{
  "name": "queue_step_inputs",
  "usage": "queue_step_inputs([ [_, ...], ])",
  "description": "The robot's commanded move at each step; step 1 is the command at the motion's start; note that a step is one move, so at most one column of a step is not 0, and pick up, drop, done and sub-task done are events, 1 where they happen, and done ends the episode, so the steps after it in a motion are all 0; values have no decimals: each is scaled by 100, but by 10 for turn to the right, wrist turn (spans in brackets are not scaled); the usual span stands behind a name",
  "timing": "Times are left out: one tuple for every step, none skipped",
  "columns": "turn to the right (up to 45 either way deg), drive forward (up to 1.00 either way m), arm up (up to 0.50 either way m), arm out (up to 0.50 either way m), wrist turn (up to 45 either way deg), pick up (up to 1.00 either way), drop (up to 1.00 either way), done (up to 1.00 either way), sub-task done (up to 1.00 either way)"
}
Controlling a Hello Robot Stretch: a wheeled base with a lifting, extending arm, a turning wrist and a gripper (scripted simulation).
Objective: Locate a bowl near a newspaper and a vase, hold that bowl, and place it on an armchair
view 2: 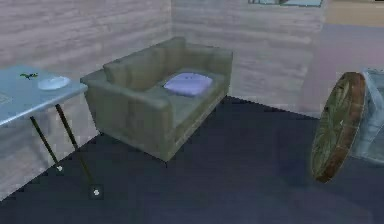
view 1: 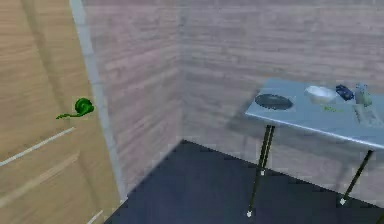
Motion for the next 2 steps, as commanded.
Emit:
queue_step_inputs([
  [450, 0, 0, 0, 0, 0, 0, 0, 0],
  [90, 0, 0, 0, 0, 0, 0, 0, 0],
])
